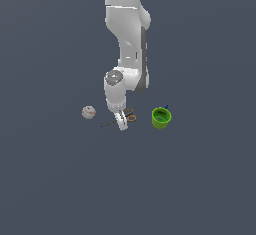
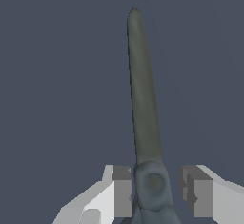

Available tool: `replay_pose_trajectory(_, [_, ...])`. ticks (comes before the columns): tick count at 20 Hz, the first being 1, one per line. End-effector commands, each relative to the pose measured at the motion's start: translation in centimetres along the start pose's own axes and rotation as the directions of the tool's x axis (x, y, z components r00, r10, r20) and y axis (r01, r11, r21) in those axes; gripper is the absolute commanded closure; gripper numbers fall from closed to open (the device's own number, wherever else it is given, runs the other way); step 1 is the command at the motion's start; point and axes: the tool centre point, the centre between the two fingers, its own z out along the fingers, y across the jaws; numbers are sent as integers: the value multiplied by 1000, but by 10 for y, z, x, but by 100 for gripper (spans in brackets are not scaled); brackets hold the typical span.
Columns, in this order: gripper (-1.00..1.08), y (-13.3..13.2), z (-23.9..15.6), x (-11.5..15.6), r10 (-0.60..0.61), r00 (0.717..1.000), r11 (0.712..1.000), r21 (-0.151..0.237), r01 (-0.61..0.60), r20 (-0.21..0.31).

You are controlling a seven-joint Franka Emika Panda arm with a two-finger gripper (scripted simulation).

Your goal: Pick up a designated object from a clutter of objects.

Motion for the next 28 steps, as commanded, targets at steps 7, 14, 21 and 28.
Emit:
replay_pose_trajectory(7, [108,0,1,0,0,1000,1000,0,0,0])
replay_pose_trajectory(14, [108,1,-5,1,0,1000,1000,1,0,0])
replay_pose_trajectory(21, [108,5,-29,5,0,1000,1000,1,0,1])
replay_pose_trajectory(28, [108,13,-72,13,1,1000,1000,2,-1,1])
